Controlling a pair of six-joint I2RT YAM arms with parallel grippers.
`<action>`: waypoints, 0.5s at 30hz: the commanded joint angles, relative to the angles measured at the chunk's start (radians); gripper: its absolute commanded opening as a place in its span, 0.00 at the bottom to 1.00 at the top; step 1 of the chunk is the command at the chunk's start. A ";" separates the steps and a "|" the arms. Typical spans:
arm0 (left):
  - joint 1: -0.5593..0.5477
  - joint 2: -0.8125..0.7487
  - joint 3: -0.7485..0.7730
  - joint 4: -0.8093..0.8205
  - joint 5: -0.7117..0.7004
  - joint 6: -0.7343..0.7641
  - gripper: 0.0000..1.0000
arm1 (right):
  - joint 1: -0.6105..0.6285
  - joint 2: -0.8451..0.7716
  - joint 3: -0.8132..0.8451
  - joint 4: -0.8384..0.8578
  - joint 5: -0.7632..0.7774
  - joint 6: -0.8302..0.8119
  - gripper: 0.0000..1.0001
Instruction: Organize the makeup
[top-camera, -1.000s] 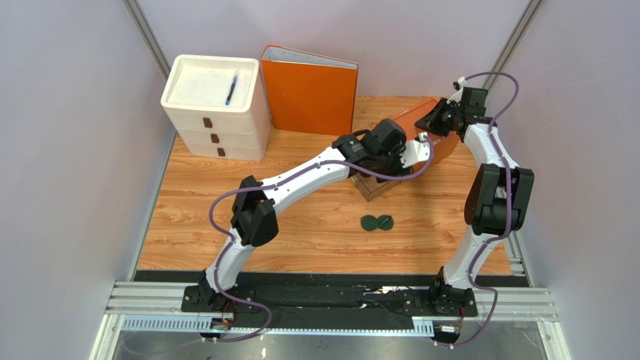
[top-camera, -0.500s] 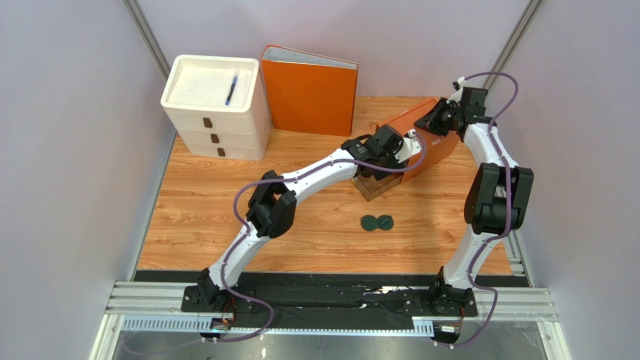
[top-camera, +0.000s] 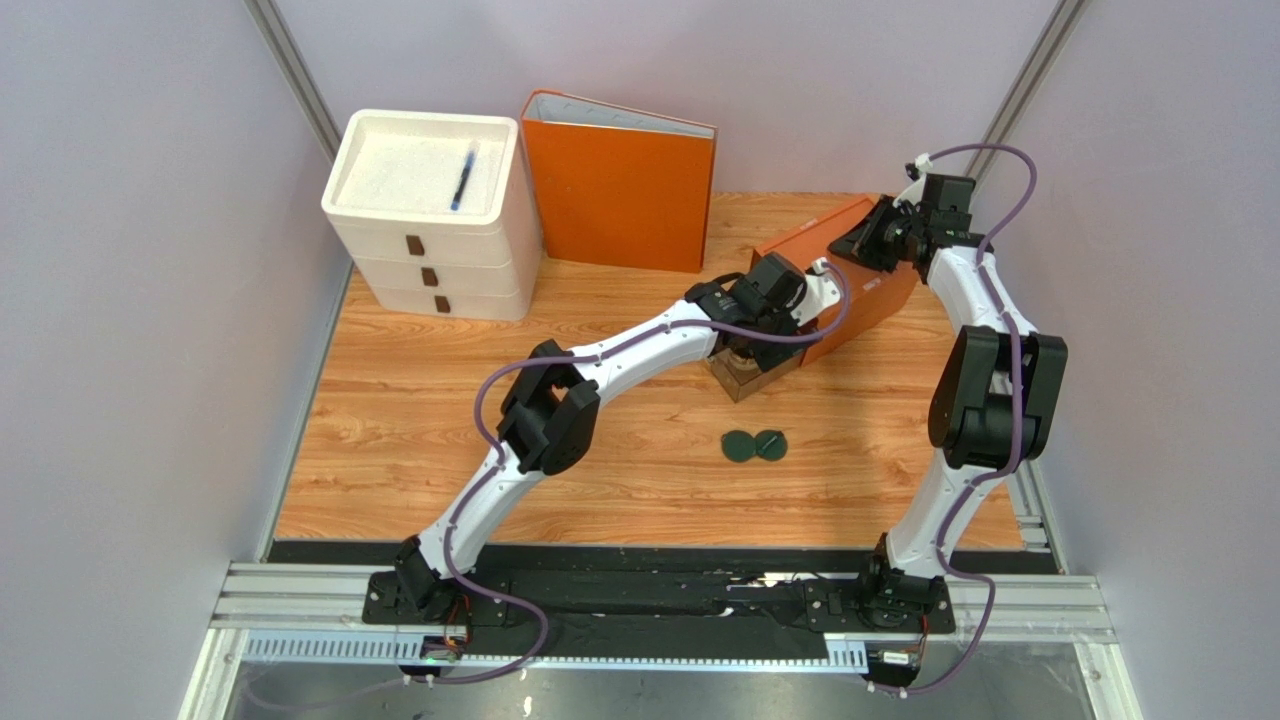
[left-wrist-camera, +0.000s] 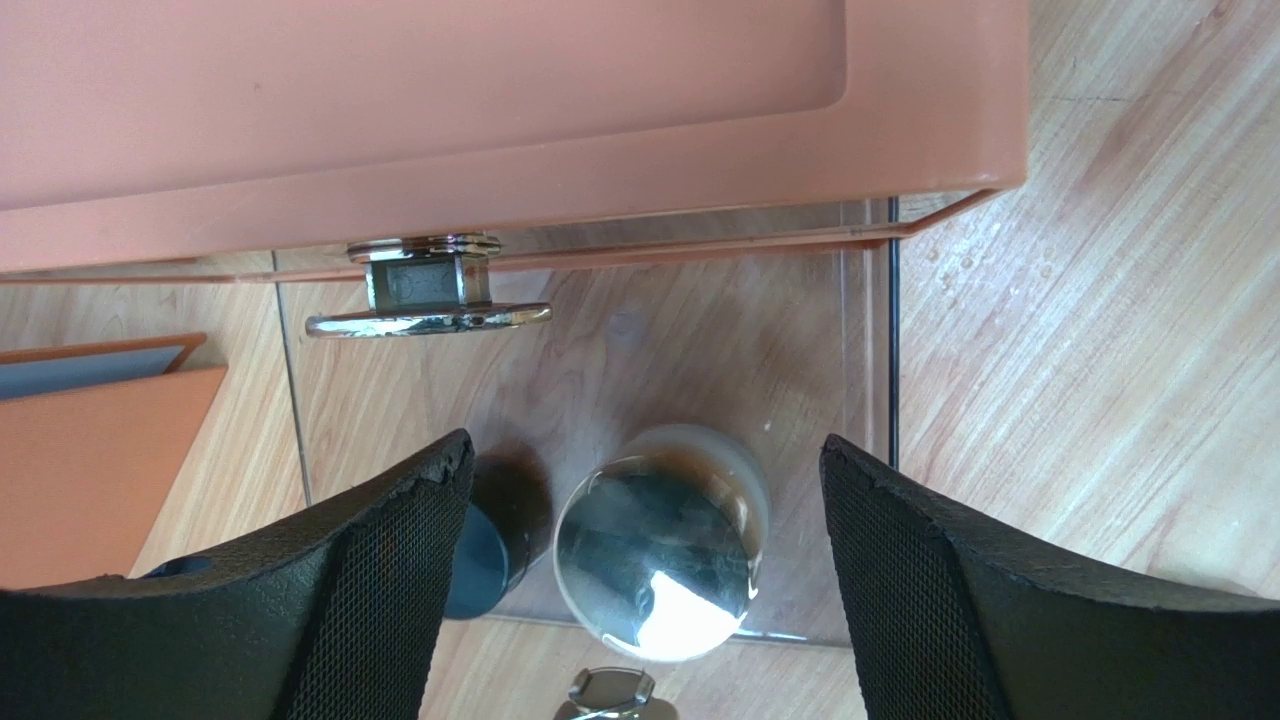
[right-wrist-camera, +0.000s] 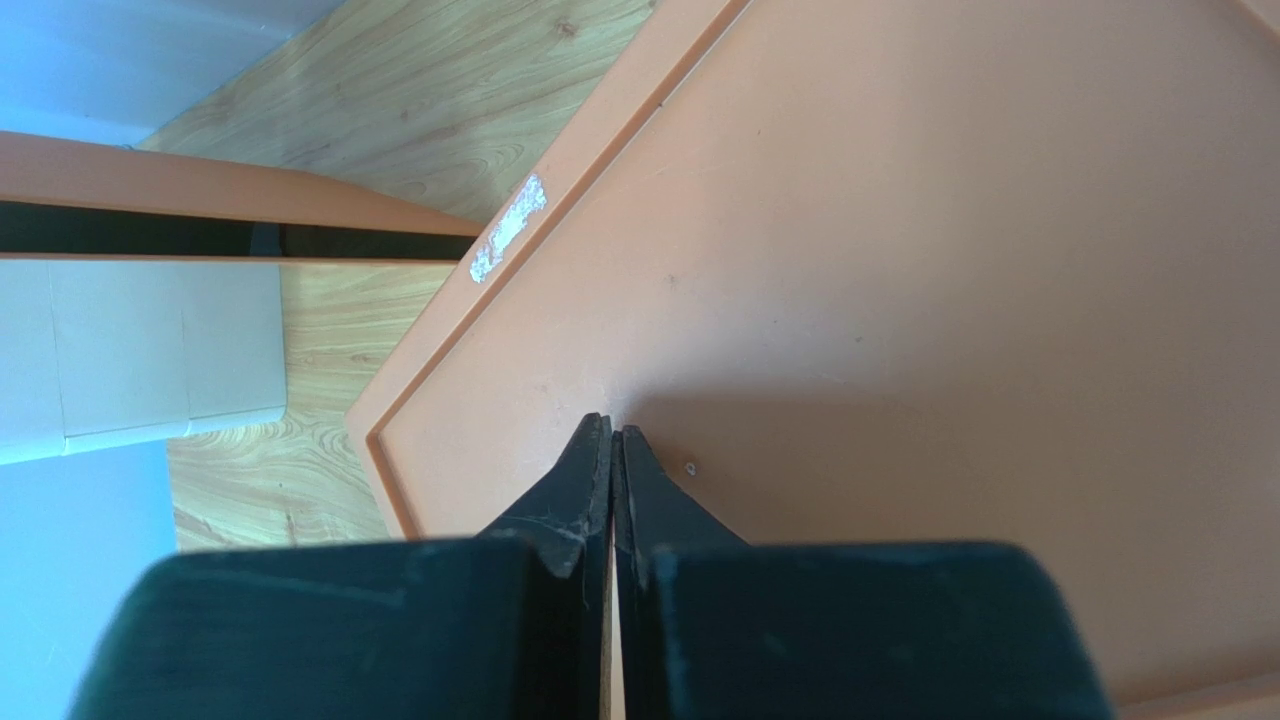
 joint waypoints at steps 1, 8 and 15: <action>0.004 -0.073 0.032 0.015 -0.008 0.026 0.89 | 0.025 0.140 -0.113 -0.325 0.107 -0.051 0.00; -0.056 -0.269 -0.160 0.008 -0.011 0.116 0.84 | 0.025 0.137 -0.117 -0.322 0.105 -0.049 0.00; -0.220 -0.355 -0.385 0.002 0.053 0.245 0.73 | 0.025 0.138 -0.116 -0.322 0.107 -0.049 0.00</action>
